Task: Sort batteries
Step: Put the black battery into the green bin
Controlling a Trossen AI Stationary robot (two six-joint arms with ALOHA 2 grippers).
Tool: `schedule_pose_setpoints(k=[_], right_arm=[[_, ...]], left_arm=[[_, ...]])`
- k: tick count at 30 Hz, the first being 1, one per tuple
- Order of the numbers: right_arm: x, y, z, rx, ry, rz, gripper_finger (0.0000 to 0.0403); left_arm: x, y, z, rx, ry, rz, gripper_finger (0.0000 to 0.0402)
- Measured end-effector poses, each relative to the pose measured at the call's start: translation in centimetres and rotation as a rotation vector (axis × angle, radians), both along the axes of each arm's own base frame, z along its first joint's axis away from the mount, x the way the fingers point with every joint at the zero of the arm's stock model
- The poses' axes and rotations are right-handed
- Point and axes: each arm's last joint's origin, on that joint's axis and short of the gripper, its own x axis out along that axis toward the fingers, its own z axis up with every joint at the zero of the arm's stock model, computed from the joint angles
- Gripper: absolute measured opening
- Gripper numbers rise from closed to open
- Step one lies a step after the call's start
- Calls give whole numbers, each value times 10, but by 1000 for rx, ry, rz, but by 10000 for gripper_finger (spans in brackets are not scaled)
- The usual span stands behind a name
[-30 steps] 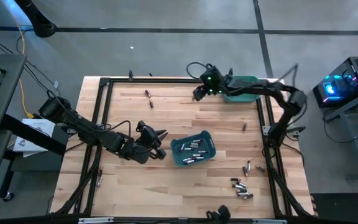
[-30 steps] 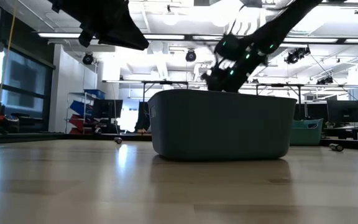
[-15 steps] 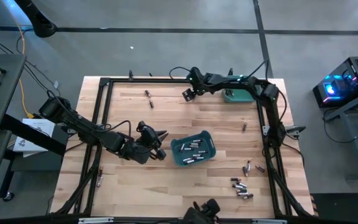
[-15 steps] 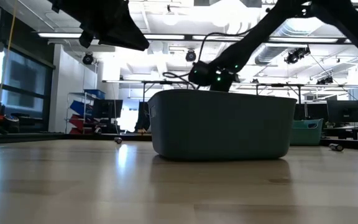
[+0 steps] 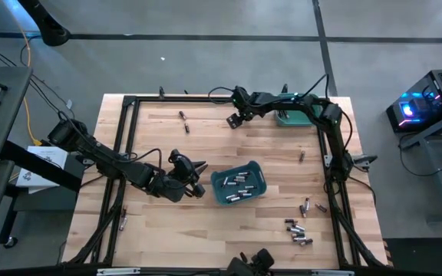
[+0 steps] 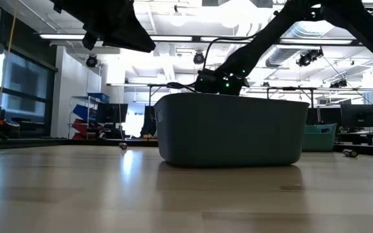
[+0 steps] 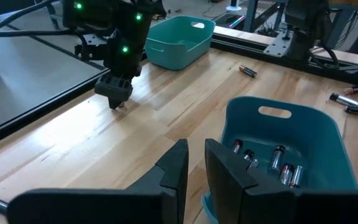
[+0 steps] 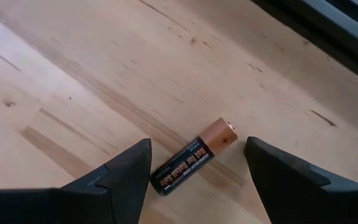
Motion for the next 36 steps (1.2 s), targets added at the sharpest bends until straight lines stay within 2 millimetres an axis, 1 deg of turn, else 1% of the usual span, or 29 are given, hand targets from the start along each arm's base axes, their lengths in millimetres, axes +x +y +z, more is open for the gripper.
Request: schedule_pose_setpoints(k=[4, 7, 10, 13, 16, 20, 21, 23, 25, 28, 30, 31, 33, 36], right_arm=[[1, 1, 0, 6, -4, 7, 246], [0, 1, 0, 7, -3, 6, 221], [1, 0, -3, 1, -1, 2, 182], [2, 0, -10, 16, 6, -11, 136], [2, 0, -11, 25, 8, -6, 90], [0, 3, -13, 40, 55, 32, 30], [-1, 4, -13, 47, 69, 47, 22], [-3, 9, -9, 57, 94, 69, 22], [-4, 15, 0, 53, 105, 84, 22], [-9, 35, 23, 73, 128, 143, 22], [-10, 45, 55, 18, 55, 174, 22], [-14, 52, 70, -14, 29, 182, 22], [-32, 62, 95, -61, -8, 164, 22], [-68, 70, 116, -119, -35, 111, 22]], left_arm=[[0, 0, 0, -1, -1, 0, 46], [0, -1, 0, -6, -5, -2, 46], [0, -2, 0, -9, -9, -4, 46], [0, -2, 0, -10, -10, -4, 46], [0, -2, 1, -16, -23, -5, 46], [1, -3, 2, -29, -28, -26, 46], [1, -3, 2, -29, -28, -25, 46], [1, -3, 2, -29, -28, -26, 46], [1, -3, 2, -34, -31, -24, 46], [1, -3, 2, -35, -31, -23, 46], [1, -3, 2, -36, -32, -24, 46], [1, -3, 2, -37, -32, -25, 46], [1, -4, 2, -40, -33, -25, 46], [0, -4, 2, -42, -36, -20, 46]])
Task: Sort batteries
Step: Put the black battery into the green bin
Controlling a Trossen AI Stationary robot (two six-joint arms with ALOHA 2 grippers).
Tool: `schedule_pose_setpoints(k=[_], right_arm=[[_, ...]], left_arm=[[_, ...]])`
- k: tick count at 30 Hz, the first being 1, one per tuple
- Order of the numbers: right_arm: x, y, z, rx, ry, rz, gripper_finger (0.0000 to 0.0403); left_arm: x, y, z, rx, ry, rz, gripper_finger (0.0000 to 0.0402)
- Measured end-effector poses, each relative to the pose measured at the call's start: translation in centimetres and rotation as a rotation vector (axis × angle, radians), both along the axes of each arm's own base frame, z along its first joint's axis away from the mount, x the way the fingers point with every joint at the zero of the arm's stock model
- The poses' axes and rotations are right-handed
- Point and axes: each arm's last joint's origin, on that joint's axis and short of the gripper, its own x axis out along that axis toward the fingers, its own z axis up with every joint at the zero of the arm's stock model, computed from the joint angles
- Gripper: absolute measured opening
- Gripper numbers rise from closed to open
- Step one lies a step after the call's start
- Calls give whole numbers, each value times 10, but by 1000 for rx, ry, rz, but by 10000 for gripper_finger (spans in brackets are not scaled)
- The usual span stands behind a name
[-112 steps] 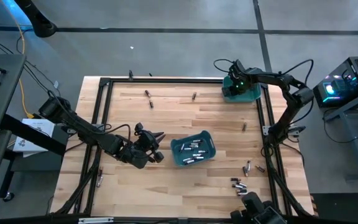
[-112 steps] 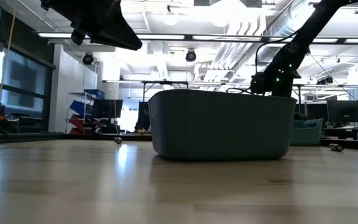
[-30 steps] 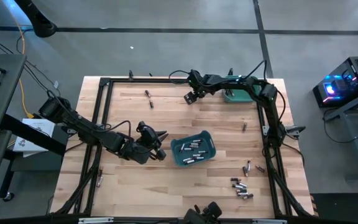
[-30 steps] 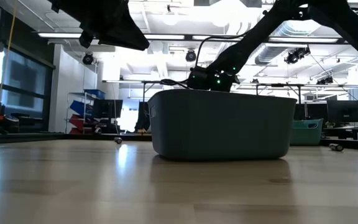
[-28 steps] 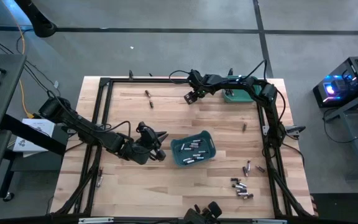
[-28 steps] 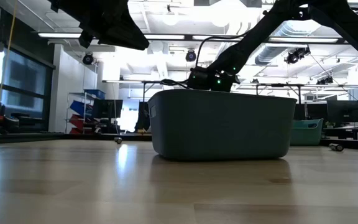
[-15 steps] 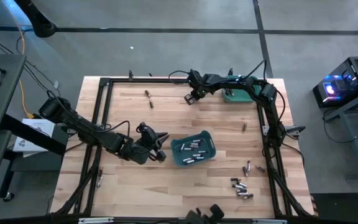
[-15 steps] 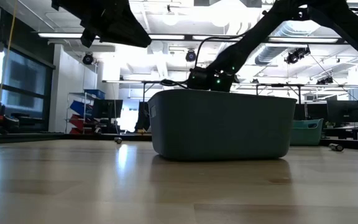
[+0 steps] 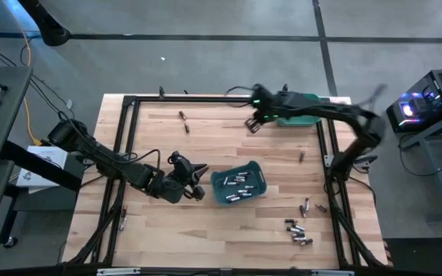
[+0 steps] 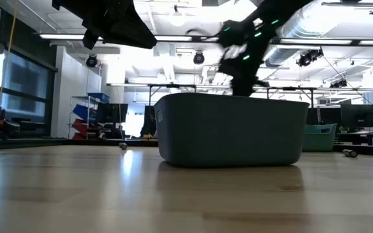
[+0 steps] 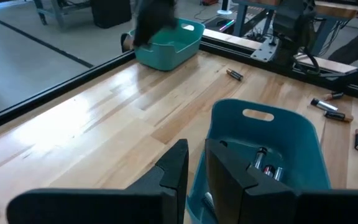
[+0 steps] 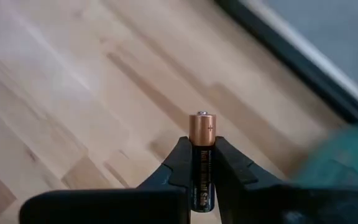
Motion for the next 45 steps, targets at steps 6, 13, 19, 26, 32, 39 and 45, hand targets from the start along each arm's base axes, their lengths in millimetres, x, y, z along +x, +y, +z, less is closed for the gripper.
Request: schedule_pose_setpoints(k=[6, 13, 19, 26, 32, 39, 45], right_arm=[[-89, -18, 2, 20, -52, -261, 22], [-148, -49, -27, 121, -88, -486, 22], [-155, -76, -49, 160, -77, -539, 22], [-151, -91, -82, 216, 7, -549, 22], [-145, -101, -103, 225, 27, -554, 34], [-141, -103, -99, 182, 7, -567, 90], [-146, -99, -65, 150, 96, -559, 144]], left_arm=[[-1, -2, 0, 1, 1, -4, 46], [-1, -2, 0, 8, 2, -5, 46], [2, 2, 1, 33, 9, -7, 46], [4, 8, 2, 43, 13, 8, 46], [5, 9, 2, 41, 16, 8, 46], [5, 9, 2, 41, 16, 7, 46], [5, 9, 2, 41, 16, 7, 46]])
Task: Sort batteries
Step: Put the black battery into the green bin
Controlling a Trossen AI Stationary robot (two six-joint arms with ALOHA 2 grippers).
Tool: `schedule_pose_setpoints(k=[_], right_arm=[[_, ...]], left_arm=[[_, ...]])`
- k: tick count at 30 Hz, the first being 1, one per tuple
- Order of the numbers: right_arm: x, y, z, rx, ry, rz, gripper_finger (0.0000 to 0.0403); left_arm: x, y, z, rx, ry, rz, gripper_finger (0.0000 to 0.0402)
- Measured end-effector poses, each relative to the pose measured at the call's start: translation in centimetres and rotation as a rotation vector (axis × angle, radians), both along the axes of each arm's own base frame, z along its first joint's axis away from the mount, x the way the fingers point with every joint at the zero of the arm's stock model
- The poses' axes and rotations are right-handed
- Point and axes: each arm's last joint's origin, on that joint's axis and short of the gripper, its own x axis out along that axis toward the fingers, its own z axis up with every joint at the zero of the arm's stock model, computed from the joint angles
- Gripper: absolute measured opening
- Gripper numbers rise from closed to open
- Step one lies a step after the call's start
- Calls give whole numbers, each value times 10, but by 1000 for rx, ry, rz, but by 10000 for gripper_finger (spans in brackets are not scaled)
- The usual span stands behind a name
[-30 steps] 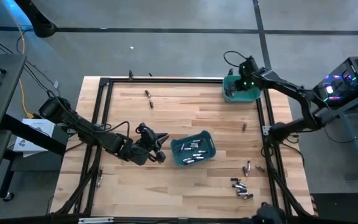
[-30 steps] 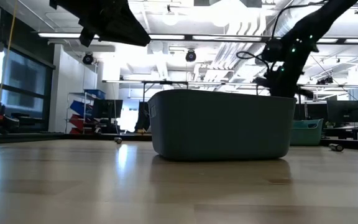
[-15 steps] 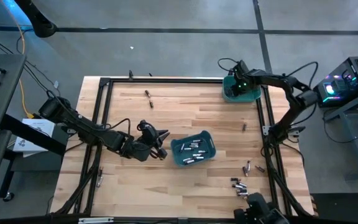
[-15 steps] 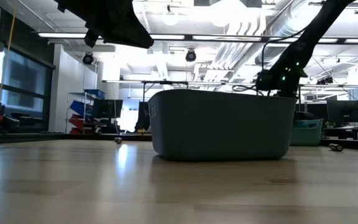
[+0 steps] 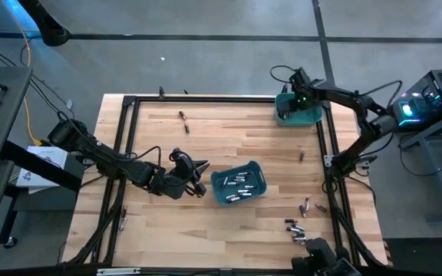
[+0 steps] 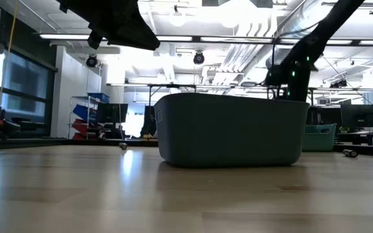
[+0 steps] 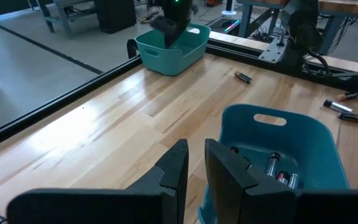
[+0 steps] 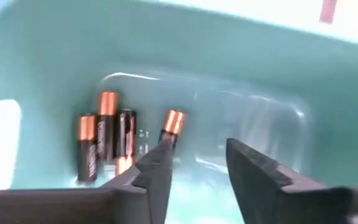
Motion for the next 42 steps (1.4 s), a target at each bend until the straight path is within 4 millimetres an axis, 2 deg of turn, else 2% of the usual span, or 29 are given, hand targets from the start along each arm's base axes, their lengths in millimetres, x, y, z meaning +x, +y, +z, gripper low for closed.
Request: schedule_pose_setpoints(k=[4, 8, 13, 18, 21, 27, 33, 36, 39, 42], right_arm=[[4, 16, 28, 23, 13, 38, 171], [12, 53, 40, 105, 49, 87, 175], [23, 98, 26, 195, 92, 106, 175], [28, 131, -5, 282, 121, 76, 176], [23, 145, -19, 311, 172, 39, 176], [9, 160, -39, 356, 248, -7, 176], [7, 163, -53, 357, 181, 6, 176], [8, 162, -53, 357, 175, 9, 174], [8, 162, -53, 361, 171, 30, 156], [9, 162, -53, 365, 163, 46, 116]], left_arm=[[0, 0, 0, 0, 0, 0, 46], [0, 0, 0, 0, 2, -1, 46], [0, 0, 0, 0, 2, -1, 46], [0, 0, 0, 0, 2, -1, 46], [0, 0, 0, 1, 2, -2, 46], [0, 0, 0, 13, 8, -7, 46], [0, 0, 0, 18, 12, -11, 46], [0, 0, 0, 18, 13, -12, 46], [0, 0, 0, 16, 15, -16, 46], [0, -1, 0, 15, 16, -18, 46]])
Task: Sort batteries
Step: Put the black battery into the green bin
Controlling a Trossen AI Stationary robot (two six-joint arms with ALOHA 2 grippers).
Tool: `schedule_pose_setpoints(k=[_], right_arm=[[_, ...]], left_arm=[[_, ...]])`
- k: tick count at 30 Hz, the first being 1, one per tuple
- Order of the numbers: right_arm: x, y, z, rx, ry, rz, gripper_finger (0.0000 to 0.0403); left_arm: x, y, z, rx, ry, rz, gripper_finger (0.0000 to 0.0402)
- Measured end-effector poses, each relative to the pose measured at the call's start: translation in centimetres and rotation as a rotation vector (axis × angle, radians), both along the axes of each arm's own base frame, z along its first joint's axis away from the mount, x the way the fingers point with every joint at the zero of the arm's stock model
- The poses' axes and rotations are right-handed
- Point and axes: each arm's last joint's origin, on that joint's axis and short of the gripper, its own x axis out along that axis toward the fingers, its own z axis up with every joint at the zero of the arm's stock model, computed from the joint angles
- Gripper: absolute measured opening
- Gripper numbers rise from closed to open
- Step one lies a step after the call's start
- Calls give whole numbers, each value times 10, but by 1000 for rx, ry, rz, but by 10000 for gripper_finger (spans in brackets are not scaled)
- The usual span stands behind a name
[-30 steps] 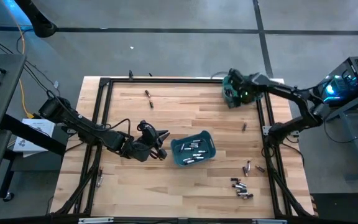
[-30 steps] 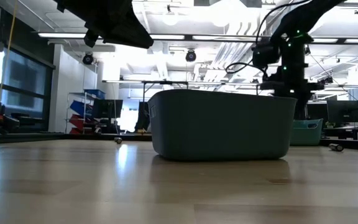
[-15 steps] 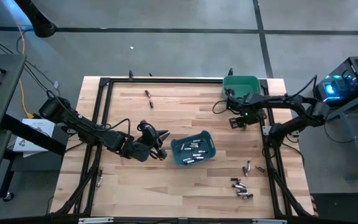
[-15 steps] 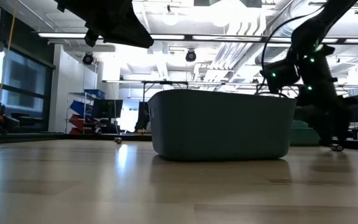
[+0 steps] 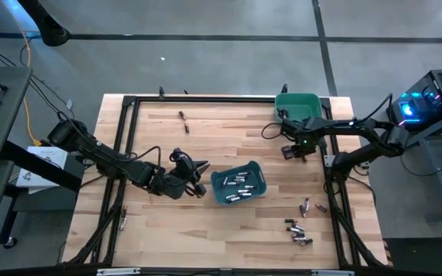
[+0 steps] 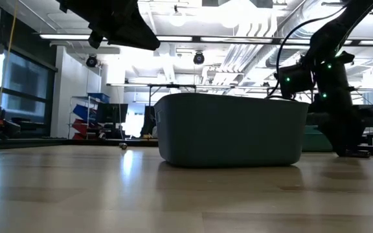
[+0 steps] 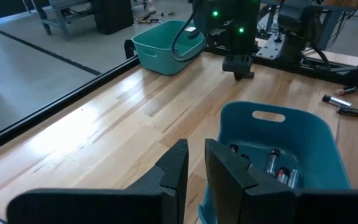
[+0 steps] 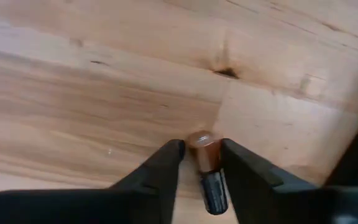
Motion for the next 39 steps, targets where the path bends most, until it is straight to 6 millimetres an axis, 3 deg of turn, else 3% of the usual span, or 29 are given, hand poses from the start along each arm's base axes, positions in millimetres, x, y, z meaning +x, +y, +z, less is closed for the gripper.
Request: schedule_pose_setpoints(k=[6, 12, 18, 22, 27, 31, 34, 39], right_arm=[[3, 3, 0, -3, -9, 73, 22], [8, 11, 7, -73, -22, 141, 23], [21, 14, 46, -219, -255, 196, 20], [29, 7, 85, -354, -404, 216, 20], [33, -15, 129, -498, -462, 219, 20], [32, -40, 148, -566, -451, 208, 20], [29, -62, 153, -604, -422, 187, 20], [19, -96, 145, -610, -367, 163, 20]], left_arm=[[0, 0, 0, -2, 1, -3, 46], [0, -1, 0, -7, 1, -9, 46], [0, -1, 0, -9, -3, -9, 46], [0, -1, 0, -10, -6, -9, 46], [1, 0, 2, -15, -20, -7, 46], [1, 0, 2, -16, -23, -7, 46], [1, 0, 2, -16, -23, -7, 46], [1, 0, 2, -15, -22, -7, 46]])
